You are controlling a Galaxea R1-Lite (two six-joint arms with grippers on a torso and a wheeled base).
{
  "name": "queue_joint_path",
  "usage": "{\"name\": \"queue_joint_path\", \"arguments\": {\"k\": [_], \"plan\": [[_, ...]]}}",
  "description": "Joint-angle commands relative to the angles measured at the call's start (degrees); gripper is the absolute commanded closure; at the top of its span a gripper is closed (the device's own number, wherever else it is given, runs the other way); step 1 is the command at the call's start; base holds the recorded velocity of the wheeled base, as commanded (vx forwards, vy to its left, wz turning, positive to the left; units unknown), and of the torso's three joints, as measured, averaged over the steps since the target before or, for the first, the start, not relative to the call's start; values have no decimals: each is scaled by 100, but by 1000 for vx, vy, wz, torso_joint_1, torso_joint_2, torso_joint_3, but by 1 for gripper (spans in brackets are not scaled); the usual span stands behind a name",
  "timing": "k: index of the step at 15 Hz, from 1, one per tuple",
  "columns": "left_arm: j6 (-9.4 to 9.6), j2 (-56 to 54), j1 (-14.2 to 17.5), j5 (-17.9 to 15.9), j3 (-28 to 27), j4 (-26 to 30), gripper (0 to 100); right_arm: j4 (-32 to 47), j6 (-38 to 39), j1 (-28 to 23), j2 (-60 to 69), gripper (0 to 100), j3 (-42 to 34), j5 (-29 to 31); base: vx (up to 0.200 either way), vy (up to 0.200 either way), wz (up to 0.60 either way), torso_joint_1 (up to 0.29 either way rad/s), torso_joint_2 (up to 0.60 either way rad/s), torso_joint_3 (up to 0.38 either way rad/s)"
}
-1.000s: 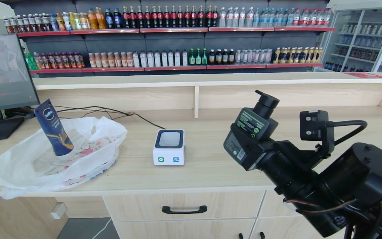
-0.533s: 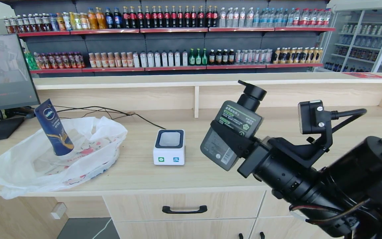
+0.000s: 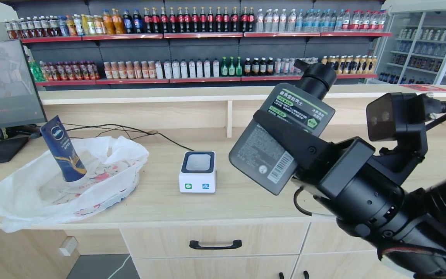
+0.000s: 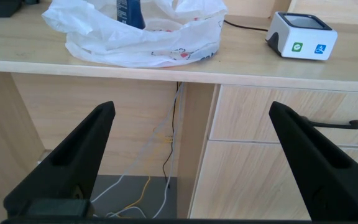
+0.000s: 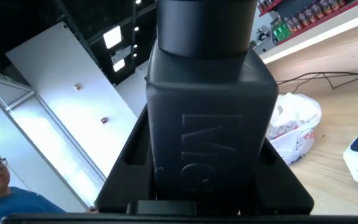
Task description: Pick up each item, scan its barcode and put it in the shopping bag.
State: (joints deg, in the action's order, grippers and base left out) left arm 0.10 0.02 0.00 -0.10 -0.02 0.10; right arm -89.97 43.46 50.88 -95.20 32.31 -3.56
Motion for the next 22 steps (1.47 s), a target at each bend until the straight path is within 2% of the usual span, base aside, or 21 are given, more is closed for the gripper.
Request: {"name": "queue_joint_path", "arguments": {"k": [1, 3, 6, 7, 22], "plan": [[-1, -2, 0, 1, 2, -1, 0, -3, 5, 9, 80, 100, -5, -4, 0, 0, 0, 0, 0, 0], [-1, -2, 0, 1, 2, -1, 0, -3, 5, 9, 282, 100, -93, -180, 0, 0, 0, 0, 0, 0], [-1, -2, 0, 1, 2, -1, 0, -3, -4, 1, 546, 100, -339, -866, 0, 0, 0, 0, 0, 0], [-1, -2, 0, 1, 2, -1, 0, -3, -13, -17, 564, 100, -409, -927, 0, 0, 0, 0, 0, 0], [-1, -2, 0, 1, 2, -1, 0, -3, -66, -8, 651, 100, -480, -1050, 0, 0, 0, 0, 0, 0]]}}
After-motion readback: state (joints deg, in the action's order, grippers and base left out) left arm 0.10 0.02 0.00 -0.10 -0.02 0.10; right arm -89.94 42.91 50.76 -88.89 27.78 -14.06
